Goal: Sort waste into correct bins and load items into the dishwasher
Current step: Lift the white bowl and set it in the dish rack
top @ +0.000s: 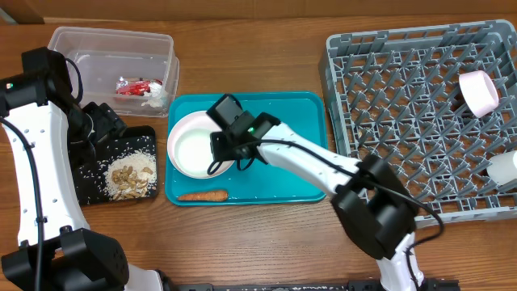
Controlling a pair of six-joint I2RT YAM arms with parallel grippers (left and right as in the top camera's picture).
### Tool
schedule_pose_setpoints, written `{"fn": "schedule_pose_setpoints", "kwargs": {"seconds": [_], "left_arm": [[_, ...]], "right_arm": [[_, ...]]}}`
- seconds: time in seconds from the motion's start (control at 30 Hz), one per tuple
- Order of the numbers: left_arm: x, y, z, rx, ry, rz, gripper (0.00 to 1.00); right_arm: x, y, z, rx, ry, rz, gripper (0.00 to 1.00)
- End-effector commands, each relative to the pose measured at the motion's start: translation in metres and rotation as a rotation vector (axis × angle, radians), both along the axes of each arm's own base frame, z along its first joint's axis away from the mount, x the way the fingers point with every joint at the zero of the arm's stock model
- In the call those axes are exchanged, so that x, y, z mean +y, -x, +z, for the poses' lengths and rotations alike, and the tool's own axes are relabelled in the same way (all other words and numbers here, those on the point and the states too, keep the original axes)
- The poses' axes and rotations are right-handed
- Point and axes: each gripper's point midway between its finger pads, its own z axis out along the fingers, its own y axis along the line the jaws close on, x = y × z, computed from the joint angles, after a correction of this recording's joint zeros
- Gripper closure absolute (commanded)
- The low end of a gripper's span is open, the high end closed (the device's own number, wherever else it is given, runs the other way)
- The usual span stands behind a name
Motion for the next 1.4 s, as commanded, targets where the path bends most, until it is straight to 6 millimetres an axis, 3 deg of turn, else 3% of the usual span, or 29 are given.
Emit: {"fn": "schedule_pose_setpoints", "kwargs": {"seconds": [0.0, 0.07, 0.13, 0.3, 0.33, 0.43, 0.57, 0.67, 0.77, 0.87, 0.97, 1.2, 1.37], "left_arm": [[-0.002, -0.002, 0.011, -0.039, -0.001, -0.001, 0.13], [-0.002, -0.002, 0.011, -0.04, -0.001, -0.001, 0.13], [-0.002, -0.003, 0.011, -0.041, -0.001, -0.001, 0.13], [-0.001, -0.005, 0.011, -0.05, -0.005, -0.001, 0.13], [-0.001, -0.006, 0.011, -0.053, -0.006, -0.001, 0.13], [-0.001, -0.006, 0.011, -0.054, -0.006, -0.001, 0.13], [-0.001, -0.006, 0.011, -0.054, -0.006, -0.001, 0.13], [-0.001, -0.006, 0.011, -0.054, -0.006, -0.001, 0.13], [-0.001, -0.006, 0.011, -0.054, -0.006, -0.001, 0.13], [-0.001, -0.006, 0.011, -0.054, -0.006, -0.001, 0.13], [0.0, -0.007, 0.011, -0.059, -0.007, -0.001, 0.12], [0.0, -0.009, 0.012, -0.069, -0.011, -0.001, 0.12], [0.001, -0.01, 0.012, -0.072, -0.012, -0.001, 0.12]], "right_arm": [[-0.031, -0.037, 0.127, -0.283, -0.061, -0.025, 0.96], [-0.096, -0.058, 0.161, -0.391, 0.062, -0.192, 0.96], [-0.181, -0.073, 0.188, -0.487, 0.257, -0.398, 0.96], [-0.333, -0.079, 0.238, -0.664, 0.731, -0.762, 0.96], [-0.377, -0.074, 0.257, -0.714, 0.886, -0.9, 0.96], [-0.452, -0.061, 0.285, -0.759, 1.075, -1.16, 0.96], [-0.511, -0.056, 0.281, -0.706, 1.124, -1.312, 0.96], [-0.54, -0.054, 0.268, -0.647, 1.183, -1.354, 0.96], [-0.567, -0.052, 0.239, -0.553, 1.29, -1.357, 0.96], [-0.58, -0.056, 0.204, -0.464, 1.36, -1.313, 0.96], [-0.582, -0.065, 0.168, -0.389, 1.413, -1.245, 0.96], [-0.581, -0.073, 0.111, -0.255, 1.498, -1.1, 0.96], [-0.573, -0.075, 0.102, -0.258, 1.497, -1.074, 0.96]]}}
